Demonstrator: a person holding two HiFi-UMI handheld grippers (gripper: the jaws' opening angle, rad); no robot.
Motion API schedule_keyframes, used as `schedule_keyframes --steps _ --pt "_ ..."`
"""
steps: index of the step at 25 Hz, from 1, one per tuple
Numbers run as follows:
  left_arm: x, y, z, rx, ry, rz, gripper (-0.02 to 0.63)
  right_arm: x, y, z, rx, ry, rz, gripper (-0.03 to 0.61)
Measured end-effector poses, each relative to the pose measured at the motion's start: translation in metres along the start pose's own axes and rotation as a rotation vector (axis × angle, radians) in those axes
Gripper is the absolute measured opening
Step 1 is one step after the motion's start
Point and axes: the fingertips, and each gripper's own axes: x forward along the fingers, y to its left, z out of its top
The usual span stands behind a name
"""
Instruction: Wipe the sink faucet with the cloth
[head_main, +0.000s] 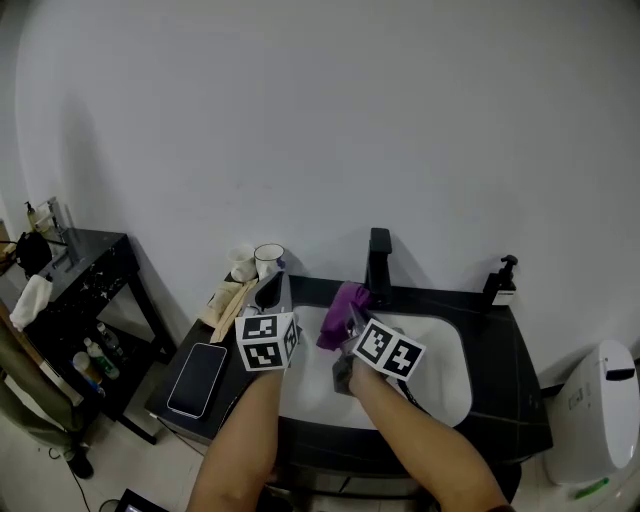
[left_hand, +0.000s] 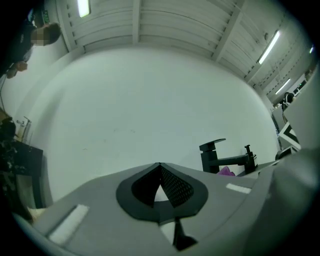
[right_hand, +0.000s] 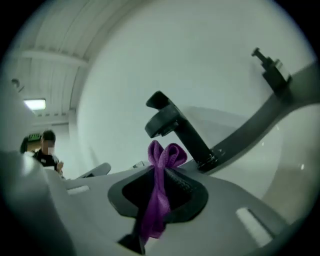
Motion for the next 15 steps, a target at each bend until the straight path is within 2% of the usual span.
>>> schedule_keyframes --steps 4,8,11,15 --pt "-0.013 0.019 0.02 0.031 -0.066 0.092 0.017 0.01 0.013 0.006 0.129 -0.156 -0.023 0.061" --pt "-0.032 0.042 0.043 0.042 -0.146 0.183 0.017 0.025 0.028 0.027 0.155 -0.307 -0.049 0.061" --pt "-0.046 0.048 0.049 0.045 -0.169 0.205 0.017 0.031 0.03 0.046 0.165 -0.4 -0.071 0.061" --pt "-0.053 0.049 0.06 0.034 -0.206 0.214 0.017 0.041 0.031 0.069 0.238 -0.498 -0.102 0.061"
